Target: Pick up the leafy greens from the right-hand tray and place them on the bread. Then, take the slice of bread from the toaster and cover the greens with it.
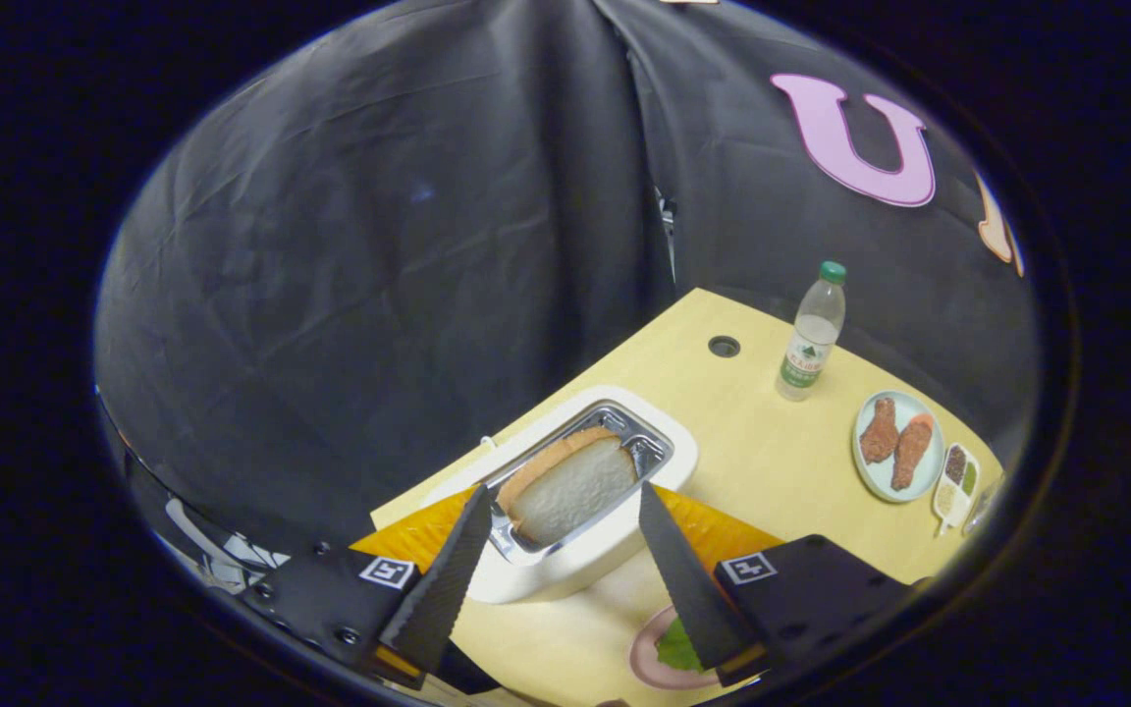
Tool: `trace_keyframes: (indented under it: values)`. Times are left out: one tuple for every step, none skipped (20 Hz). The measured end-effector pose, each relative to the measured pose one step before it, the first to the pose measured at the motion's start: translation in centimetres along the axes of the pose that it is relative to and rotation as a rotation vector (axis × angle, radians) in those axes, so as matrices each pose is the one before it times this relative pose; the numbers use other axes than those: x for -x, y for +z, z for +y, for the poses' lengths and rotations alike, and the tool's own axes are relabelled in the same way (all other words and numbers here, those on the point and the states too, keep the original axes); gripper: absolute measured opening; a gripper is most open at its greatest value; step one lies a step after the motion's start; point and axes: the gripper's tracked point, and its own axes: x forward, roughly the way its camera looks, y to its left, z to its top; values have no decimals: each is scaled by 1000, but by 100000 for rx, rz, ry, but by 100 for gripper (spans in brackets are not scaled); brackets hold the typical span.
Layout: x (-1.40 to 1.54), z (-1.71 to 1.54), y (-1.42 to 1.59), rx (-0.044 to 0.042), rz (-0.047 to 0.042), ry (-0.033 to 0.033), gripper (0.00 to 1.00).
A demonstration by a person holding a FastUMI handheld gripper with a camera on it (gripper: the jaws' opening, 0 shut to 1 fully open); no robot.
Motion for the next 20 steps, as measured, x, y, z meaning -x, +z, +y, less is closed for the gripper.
trace_keyframes:
  values:
    - [-529,103,-2,-1893,800,-577,97]
    - [-494,269,86,-2849,102,131,97]
    - [-473,400,151,-2944,26,761,97]
    - [-502,409,334,-2777,-28,552,97]
    - [-294,77,47,-1340,736,-336,97]
    - [-967,-455,349,-132,653,-1100,97]
    - [-394,-359,-44,416,728,-1479,97]
    - [-422,-130,-365,194,1065,-934,97]
    - [-428,-256,-280,-78,901,-682,97]
    - [-516,138,-156,128,848,-624,97]
    - [-201,144,-239,316,1017,-675,89]
    - [-101,176,-139,379,697,-529,81]
    - [-42,-113,-175,608,745,-683,73]
    - [-95,-226,-156,558,165,-848,66]
    - [-179,-210,-235,581,-1,-634,58]
    - [309,-219,211,725,-174,-706,50]
    - [217,-294,-184,848,970,-310,42]
    - [289,-594,-185,-339,-546,-1102,34]
    - [101,45,-308,66,1475,1405,26]
    - [208,-105,34,-410,-515,34,18]
